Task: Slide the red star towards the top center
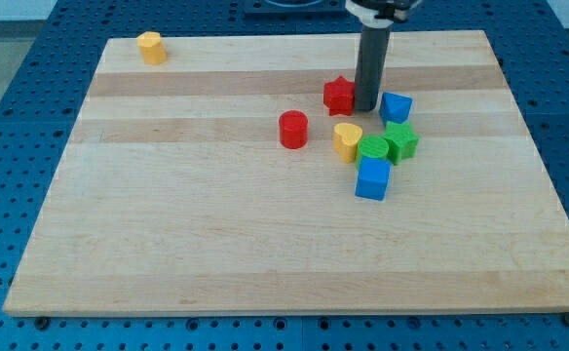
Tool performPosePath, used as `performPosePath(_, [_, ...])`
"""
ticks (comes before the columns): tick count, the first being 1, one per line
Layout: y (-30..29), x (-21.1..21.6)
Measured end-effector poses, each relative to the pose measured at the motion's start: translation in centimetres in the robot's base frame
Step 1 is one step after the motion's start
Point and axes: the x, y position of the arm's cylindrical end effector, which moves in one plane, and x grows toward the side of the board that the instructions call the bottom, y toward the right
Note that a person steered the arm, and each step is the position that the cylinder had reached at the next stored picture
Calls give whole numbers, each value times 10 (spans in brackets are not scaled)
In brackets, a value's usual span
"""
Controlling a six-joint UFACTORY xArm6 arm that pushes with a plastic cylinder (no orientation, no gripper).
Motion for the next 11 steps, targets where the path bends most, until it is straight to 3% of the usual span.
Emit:
performPosePath(5, [-55,14])
performPosePath(11, [-81,-47])
